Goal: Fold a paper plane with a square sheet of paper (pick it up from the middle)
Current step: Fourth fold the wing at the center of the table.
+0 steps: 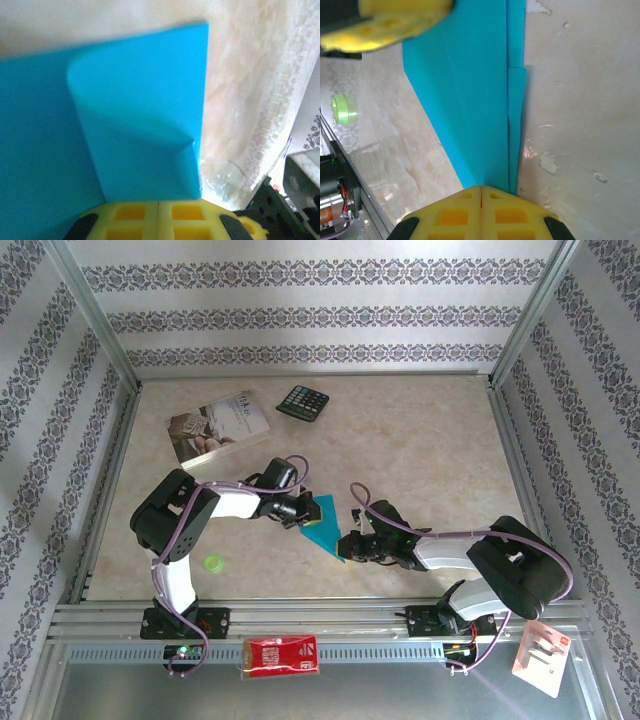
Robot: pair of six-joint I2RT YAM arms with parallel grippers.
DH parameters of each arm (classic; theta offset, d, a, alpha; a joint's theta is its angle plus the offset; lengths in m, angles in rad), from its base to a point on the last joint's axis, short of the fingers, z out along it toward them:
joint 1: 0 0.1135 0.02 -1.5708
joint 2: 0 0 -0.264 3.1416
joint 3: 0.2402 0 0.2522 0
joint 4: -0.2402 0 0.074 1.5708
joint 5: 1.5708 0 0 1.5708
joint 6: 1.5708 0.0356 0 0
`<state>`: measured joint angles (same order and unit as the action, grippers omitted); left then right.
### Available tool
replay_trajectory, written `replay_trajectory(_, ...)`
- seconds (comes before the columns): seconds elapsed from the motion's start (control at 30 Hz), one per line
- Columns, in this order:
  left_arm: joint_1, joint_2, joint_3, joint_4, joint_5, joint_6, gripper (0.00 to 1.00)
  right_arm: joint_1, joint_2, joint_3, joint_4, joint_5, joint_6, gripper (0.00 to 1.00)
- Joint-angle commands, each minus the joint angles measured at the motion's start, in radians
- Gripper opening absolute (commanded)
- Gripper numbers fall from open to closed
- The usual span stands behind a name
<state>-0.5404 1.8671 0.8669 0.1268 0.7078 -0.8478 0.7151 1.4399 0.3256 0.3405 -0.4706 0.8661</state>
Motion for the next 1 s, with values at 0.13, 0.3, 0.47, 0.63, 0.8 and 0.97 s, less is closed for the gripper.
replay_trajectory(0.13, 0.079, 0.056, 0.060, -0.074, -0.082, 0.079, 0.00, 0.013, 0.106, -0.052, -0.221, 0.064, -0.023, 0.00)
replay_trajectory(0.3, 0.113, 0.075, 0.085, -0.089, -0.083, 0.101, 0.00, 0.010, 0.099, -0.059, -0.221, 0.066, -0.023, 0.00)
replay_trajectory(0.47, 0.146, 0.093, 0.113, -0.113, -0.096, 0.131, 0.00, 0.010, 0.089, -0.064, -0.225, 0.066, -0.023, 0.00)
replay_trajectory(0.63, 0.179, 0.126, 0.136, -0.113, -0.108, 0.149, 0.00, 0.010, 0.080, -0.070, -0.229, 0.064, -0.023, 0.00)
replay_trajectory(0.8, 0.209, 0.145, 0.175, -0.128, -0.114, 0.169, 0.02, 0.009, 0.073, -0.074, -0.232, 0.060, -0.022, 0.00)
replay_trajectory(0.97, 0.260, 0.140, 0.200, -0.135, -0.107, 0.173, 0.04, 0.007, 0.059, -0.079, -0.235, 0.054, -0.030, 0.00)
